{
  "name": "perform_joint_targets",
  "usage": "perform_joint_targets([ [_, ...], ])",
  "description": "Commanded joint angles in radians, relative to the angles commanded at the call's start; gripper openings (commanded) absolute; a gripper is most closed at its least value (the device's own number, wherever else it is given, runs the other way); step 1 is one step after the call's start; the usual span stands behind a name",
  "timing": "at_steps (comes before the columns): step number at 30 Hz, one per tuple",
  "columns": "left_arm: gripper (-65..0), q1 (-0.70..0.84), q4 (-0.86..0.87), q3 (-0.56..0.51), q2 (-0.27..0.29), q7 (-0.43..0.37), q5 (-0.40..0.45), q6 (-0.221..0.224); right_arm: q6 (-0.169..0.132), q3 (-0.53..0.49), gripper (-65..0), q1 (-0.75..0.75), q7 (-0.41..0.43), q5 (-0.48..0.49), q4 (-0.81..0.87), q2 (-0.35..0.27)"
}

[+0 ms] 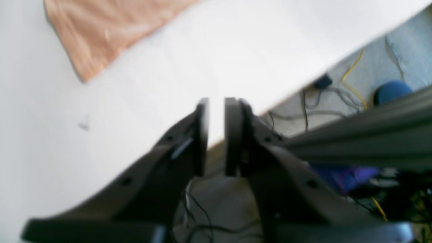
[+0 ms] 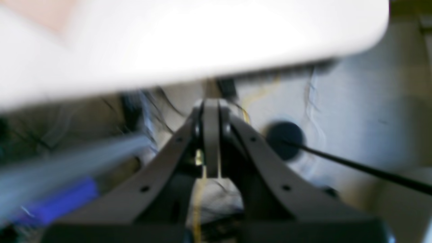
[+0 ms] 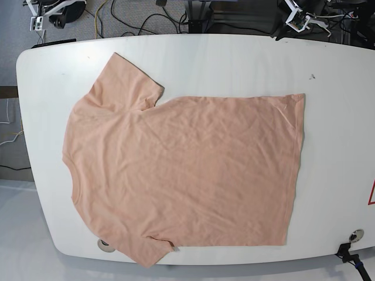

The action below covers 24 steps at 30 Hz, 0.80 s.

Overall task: Fold the T-shirt properly
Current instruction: 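Lower both grippers toward the shirt's shoulder corners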

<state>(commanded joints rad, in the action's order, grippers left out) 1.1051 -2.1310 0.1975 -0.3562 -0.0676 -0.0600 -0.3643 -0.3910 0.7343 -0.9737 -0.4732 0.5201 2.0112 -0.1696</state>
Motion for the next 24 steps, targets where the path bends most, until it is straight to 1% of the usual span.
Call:
perform_joint_targets([
  [1, -53.3, -0.013, 0.001, 0.011, -0.001, 0.0, -0.01, -0.008, -0.004, 0.018, -64.6, 0.025, -0.042, 0.023, 0.01, 0.001],
  [2, -52.6, -0.027, -0.003, 0.014, -0.001, 0.008, -0.018, -0.012, -0.004, 0.031, -64.6, 0.051, -0.063, 0.032, 0.012, 0.001],
  [4, -52.5, -0.058, -0.011, 0.028, 0.004, 0.025, -0.041, -0.018, -0.001, 0.042, -65.0, 0.096, -0.081, 0.035, 0.019, 0.001],
  [5, -52.4, -0.078, -0.014, 0.03, 0.006, 0.034, -0.048, -0.022, 0.003, 0.045, -65.0, 0.111, -0.08, 0.039, 0.022, 0.001],
  [6, -53.0, -0.057, -0.002, 0.033, 0.012, 0.029, -0.029, -0.013, -0.02, 0.023, -65.0, 0.064, -0.037, 0.03, 0.009, -0.002],
  [9, -52.8, -0.078, 0.007, 0.067, 0.028, 0.045, -0.036, -0.014, -0.022, 0.054, -65.0, 0.127, -0.048, 0.032, 0.002, 0.001],
  [12, -52.8, -0.099, 0.016, 0.096, 0.039, 0.06, -0.043, -0.015, -0.038, 0.092, -65.0, 0.19, -0.052, 0.036, -0.006, 0.016],
  [13, -52.7, -0.104, 0.016, 0.105, 0.042, 0.061, -0.047, -0.018, -0.048, 0.108, -65.0, 0.213, -0.059, 0.038, -0.01, 0.027],
  [16, -53.2, -0.13, 0.023, 0.13, 0.049, 0.075, -0.058, -0.016, -0.089, 0.162, -65.0, 0.304, -0.087, 0.042, -0.029, 0.067],
  [17, -53.2, -0.136, 0.025, 0.131, 0.047, 0.08, -0.063, -0.018, -0.105, 0.182, -65.0, 0.343, -0.109, 0.039, -0.039, 0.078],
  [18, -53.2, -0.142, 0.024, 0.13, 0.046, 0.082, -0.068, -0.017, -0.125, 0.198, -63.4, 0.378, -0.136, 0.04, -0.051, 0.088],
  [21, -52.7, -0.162, 0.028, 0.117, 0.038, 0.11, -0.072, -0.02, -0.202, 0.236, -54.3, 0.473, -0.236, 0.06, -0.085, 0.103],
  [23, -52.8, -0.174, 0.03, 0.115, 0.037, 0.135, -0.077, -0.017, -0.264, 0.24, -50.5, 0.523, -0.293, 0.102, -0.114, 0.1],
  [24, -52.7, -0.175, 0.029, 0.114, 0.036, 0.147, -0.075, -0.019, -0.291, 0.24, -49.2, 0.539, -0.321, 0.129, -0.129, 0.096],
])
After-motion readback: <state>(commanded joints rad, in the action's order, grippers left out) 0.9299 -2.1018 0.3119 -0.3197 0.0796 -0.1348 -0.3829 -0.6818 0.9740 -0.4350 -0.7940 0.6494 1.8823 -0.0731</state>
